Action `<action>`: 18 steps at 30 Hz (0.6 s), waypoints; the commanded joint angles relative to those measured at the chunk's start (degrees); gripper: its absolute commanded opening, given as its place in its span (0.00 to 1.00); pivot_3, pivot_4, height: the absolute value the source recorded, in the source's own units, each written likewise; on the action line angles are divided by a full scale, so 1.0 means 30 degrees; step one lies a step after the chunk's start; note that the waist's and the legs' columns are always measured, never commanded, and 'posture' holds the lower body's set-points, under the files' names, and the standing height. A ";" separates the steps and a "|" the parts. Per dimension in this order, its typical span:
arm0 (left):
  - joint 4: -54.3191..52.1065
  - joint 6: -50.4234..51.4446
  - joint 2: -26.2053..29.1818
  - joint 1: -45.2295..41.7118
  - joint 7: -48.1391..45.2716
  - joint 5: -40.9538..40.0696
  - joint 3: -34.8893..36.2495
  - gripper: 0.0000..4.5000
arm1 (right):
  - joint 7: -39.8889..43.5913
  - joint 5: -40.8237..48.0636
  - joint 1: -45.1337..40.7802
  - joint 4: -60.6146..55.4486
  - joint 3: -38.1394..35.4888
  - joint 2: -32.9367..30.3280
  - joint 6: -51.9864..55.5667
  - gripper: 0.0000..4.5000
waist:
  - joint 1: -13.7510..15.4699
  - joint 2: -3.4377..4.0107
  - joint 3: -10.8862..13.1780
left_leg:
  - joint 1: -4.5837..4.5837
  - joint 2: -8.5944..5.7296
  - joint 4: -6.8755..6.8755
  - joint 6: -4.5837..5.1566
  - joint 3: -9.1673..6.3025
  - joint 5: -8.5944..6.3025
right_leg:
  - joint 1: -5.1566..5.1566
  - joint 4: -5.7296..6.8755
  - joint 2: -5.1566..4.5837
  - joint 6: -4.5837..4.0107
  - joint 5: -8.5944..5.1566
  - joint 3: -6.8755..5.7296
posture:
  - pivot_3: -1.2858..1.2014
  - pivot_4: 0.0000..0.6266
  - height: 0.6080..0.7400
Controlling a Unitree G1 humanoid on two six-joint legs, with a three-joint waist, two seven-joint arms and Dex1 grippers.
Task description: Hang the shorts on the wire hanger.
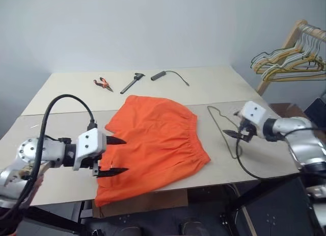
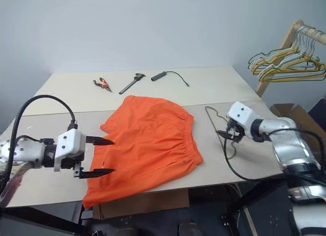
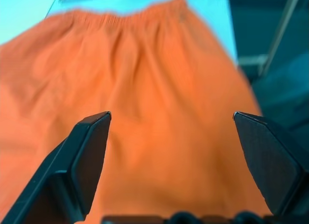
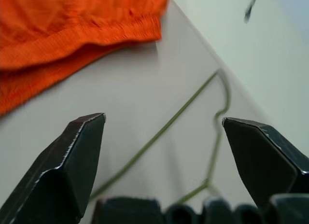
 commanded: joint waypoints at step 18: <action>0.0135 -0.0942 -0.0508 -0.1279 0.0150 0.1280 -0.1425 0.98 | -0.1965 -0.1270 -0.3859 0.6845 -0.0013 0.3521 0.6213 1.00 | -0.0053 0.0013 0.0006 | -0.0134 -0.0024 0.0018 -0.0002 0.0015 0.0001 | -0.0050 -0.0062 -0.0007 0.0021 0.0012 -0.0085 | 0.50 0.00 1.00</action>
